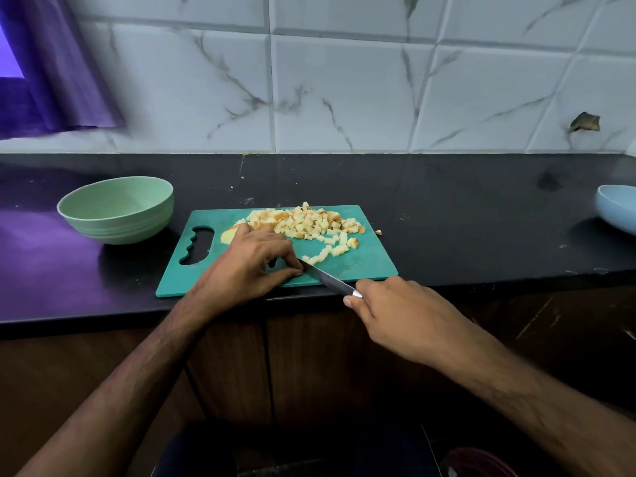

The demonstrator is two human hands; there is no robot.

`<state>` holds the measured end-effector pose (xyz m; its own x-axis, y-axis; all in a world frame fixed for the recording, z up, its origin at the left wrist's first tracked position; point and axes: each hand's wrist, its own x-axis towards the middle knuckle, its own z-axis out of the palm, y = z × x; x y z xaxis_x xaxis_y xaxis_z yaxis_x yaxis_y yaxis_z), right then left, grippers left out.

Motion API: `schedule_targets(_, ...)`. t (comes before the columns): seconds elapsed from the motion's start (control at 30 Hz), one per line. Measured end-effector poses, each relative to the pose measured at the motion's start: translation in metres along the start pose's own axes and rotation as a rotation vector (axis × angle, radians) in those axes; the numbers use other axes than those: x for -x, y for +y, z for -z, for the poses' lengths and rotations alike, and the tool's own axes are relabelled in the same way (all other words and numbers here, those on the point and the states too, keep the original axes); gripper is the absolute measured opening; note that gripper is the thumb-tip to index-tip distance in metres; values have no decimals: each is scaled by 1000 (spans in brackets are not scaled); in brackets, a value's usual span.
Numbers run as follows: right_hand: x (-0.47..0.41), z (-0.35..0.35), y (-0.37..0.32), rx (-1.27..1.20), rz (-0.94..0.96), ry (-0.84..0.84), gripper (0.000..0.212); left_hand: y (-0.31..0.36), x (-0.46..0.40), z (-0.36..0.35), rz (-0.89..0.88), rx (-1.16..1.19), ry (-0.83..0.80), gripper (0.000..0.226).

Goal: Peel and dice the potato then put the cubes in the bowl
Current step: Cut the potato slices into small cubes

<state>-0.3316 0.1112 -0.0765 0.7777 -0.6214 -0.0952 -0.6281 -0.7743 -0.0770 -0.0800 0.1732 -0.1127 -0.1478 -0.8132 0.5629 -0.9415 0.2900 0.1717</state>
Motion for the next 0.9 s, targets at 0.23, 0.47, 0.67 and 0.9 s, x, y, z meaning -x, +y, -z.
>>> schedule_targets(0.23,7,26,18,-9,-44,-10,36,5,1,0,58,18,8,19)
schedule_targets(0.47,5,16,16,-36,-38,-31,38,7,0,-1,-33,-98,39,27)
schedule_targets(0.67,-3,6,10,-12,10,-10,31,5,-1,-3,-73,-177,23,18)
schedule_targets(0.9,-11,11,24,-121,-31,98,34,4,-1,-4,-69,-198,51,20)
